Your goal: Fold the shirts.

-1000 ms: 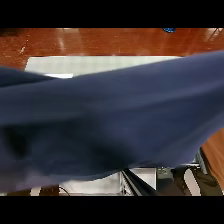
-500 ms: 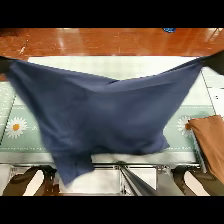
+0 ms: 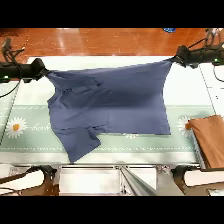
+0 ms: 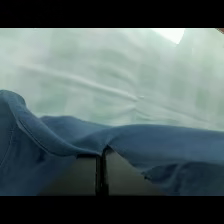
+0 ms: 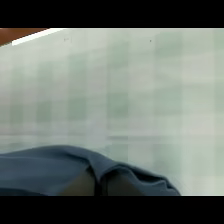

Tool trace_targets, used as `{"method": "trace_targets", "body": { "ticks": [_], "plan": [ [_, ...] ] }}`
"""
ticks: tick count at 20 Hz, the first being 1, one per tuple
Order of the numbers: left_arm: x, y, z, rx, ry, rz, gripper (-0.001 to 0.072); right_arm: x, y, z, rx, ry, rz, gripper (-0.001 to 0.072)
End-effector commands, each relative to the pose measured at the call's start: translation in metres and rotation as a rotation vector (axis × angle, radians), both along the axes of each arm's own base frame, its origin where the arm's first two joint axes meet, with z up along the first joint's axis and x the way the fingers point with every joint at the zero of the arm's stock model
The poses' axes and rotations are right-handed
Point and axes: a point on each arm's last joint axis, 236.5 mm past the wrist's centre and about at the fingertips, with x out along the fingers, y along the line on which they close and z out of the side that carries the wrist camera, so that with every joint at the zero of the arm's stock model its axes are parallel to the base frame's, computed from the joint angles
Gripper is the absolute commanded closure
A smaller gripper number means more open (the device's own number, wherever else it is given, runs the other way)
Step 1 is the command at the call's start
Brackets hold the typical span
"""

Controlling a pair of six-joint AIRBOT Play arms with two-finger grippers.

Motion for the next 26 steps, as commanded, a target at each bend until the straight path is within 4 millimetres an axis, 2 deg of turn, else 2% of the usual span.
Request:
{"method": "trace_targets", "body": {
  "ticks": [1, 5, 7, 9, 12, 14, 17, 19, 22, 23, 24, 25, 26],
  "plan": [
    [0.019, -0.009, -0.025, 0.000, 0.019, -0.007, 0.0693, 0.019, 0.002, -0.032, 0.060, 0.066, 0.008, 0.0690],
    [0.040, 0.003, 0.010, 0.043, -0.070, -0.004, 0.0693, 0.008, -0.003, -0.036, 0.070, 0.110, 0.027, 0.0689],
    [0.035, 0.000, 0.011, 0.076, -0.065, -0.059, 0.0693, -0.002, 0.000, -0.039, 0.058, 0.133, 0.073, 0.0689],
    [0.022, 0.002, -0.003, 0.115, 0.001, -0.100, 0.0693, -0.010, 0.003, -0.042, 0.054, 0.157, 0.103, 0.0689],
    [-0.017, 0.011, -0.034, 0.193, 0.185, -0.181, 0.0693, -0.033, 0.001, -0.056, 0.015, 0.245, 0.158, 0.0689],
    [-0.045, 0.015, -0.057, 0.220, 0.300, -0.225, 0.0693, -0.050, -0.001, -0.072, -0.006, 0.315, 0.188, 0.0689],
    [-0.076, 0.007, -0.092, 0.190, 0.406, -0.246, 0.0692, -0.071, 0.002, -0.100, 0.008, 0.395, 0.196, 0.0689],
    [-0.091, 0.002, -0.111, 0.180, 0.447, -0.251, 0.0692, -0.081, 0.007, -0.112, 0.006, 0.410, 0.239, 0.0690],
    [-0.098, -0.004, -0.119, 0.176, 0.466, -0.263, 0.0692, -0.084, 0.006, -0.123, -0.008, 0.422, 0.226, 0.0688],
    [-0.098, -0.006, -0.118, 0.167, 0.464, -0.260, 0.0631, -0.082, 0.005, -0.123, -0.002, 0.425, 0.200, 0.0593],
    [-0.099, -0.007, -0.117, 0.157, 0.478, -0.245, 0.0387, -0.082, 0.006, -0.122, 0.014, 0.440, 0.179, 0.0320],
    [-0.107, -0.007, -0.114, 0.157, 0.511, -0.266, 0.0201, -0.087, 0.006, -0.120, 0.016, 0.456, 0.197, 0.0299],
    [-0.116, -0.003, -0.110, 0.164, 0.553, -0.283, 0.0199, -0.096, 0.002, -0.118, 0.016, 0.482, 0.211, 0.0300]
  ]
}}
